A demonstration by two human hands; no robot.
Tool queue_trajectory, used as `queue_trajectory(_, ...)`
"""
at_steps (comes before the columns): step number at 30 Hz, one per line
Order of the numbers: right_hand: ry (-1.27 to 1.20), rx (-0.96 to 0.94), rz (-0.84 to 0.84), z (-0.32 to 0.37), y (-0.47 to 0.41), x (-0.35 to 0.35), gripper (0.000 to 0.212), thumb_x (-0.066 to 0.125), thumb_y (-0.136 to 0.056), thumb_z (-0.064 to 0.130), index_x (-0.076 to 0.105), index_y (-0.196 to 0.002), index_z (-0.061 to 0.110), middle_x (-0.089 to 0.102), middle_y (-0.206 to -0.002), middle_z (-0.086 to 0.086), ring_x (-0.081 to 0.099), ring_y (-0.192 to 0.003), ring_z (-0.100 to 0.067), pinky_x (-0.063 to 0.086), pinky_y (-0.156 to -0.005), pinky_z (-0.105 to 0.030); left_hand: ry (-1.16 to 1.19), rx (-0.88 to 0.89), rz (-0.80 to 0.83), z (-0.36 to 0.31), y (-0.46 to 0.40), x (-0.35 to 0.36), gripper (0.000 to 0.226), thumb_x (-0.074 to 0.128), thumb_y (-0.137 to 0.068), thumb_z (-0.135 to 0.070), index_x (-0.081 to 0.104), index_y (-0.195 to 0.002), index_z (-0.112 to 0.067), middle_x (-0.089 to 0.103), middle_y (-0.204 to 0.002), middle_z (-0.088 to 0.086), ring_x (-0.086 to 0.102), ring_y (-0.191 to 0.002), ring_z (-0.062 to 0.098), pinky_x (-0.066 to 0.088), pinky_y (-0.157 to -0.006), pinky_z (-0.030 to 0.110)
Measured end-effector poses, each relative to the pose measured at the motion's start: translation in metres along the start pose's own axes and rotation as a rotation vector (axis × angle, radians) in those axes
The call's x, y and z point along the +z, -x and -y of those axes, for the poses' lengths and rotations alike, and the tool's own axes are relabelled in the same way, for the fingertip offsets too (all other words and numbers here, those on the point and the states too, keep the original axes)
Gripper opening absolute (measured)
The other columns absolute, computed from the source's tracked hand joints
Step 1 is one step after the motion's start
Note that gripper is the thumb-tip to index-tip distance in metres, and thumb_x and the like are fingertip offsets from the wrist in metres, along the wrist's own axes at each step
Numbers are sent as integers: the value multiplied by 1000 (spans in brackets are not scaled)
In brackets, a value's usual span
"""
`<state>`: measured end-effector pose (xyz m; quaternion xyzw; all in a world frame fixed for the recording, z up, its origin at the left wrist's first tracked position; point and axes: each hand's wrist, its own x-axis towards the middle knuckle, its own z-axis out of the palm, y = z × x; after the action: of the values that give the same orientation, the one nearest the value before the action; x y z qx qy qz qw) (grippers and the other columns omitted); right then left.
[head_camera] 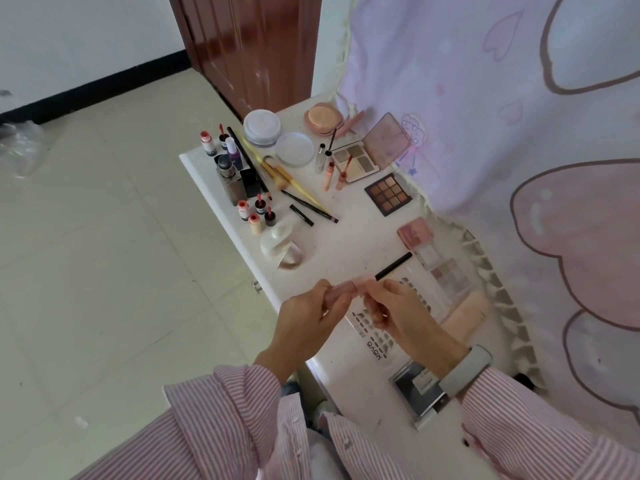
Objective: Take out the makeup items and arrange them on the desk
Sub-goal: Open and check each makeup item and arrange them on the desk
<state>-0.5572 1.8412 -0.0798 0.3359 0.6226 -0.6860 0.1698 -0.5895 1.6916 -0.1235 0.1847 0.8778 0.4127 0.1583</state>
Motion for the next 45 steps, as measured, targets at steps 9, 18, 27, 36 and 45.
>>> queue_trajectory(9, 292, -21, -156, 8, -3, -3, 35, 40, -95, 32, 56, -79, 5, 36, -45, 5, 27, -31, -4, 26, -36, -19, -84, 191, 141, -10, -7, -8, 33, 40, -94, -42, 47, -77, -14, 41, -56, -10, 39, -47, 12, 30, -47, 20)
queue_trajectory(18, 479, -561, 14, 9, -1, 1, 16, 37, -98, 23, 47, -87, 29, 51, -68, 11, 47, -54, -18, 44, -51, -29, 647, -252, 141, -23, -9, -15, 46, 30, -99, -32, 45, -62, -9, 31, -41, -11, 26, -39, 4, 26, -46, 18)
queue_trajectory(27, 546, -366, 81, 16, -12, -6, 28, 35, -98, 29, 57, -82, 23, 55, -54, 12, 47, -45, 1, 40, -50, -19, 450, -183, 145, -15, -13, -21, 44, 37, -96, -35, 50, -56, -22, 34, -50, -5, 29, -46, 8, 28, -51, 21)
queue_trajectory(36, 613, -340, 216, 24, -14, -15, 13, 42, -96, 31, 54, -92, 29, 63, -77, 3, 57, -62, -12, 48, -56, -23, 435, -199, 150, -9, -16, -20, 45, 36, -95, -38, 65, -71, -12, 34, -48, -10, 29, -45, 6, 28, -50, 18)
queue_trajectory(45, 745, -318, 306, 23, -20, -24, 25, 43, -87, 51, 50, -103, 34, 61, -84, 12, 56, -63, 5, 46, -59, -14, 442, -230, 170, -7, -19, -21, 45, 37, -97, -35, 65, -73, -10, 35, -44, -12, 30, -42, 4, 30, -51, 20)
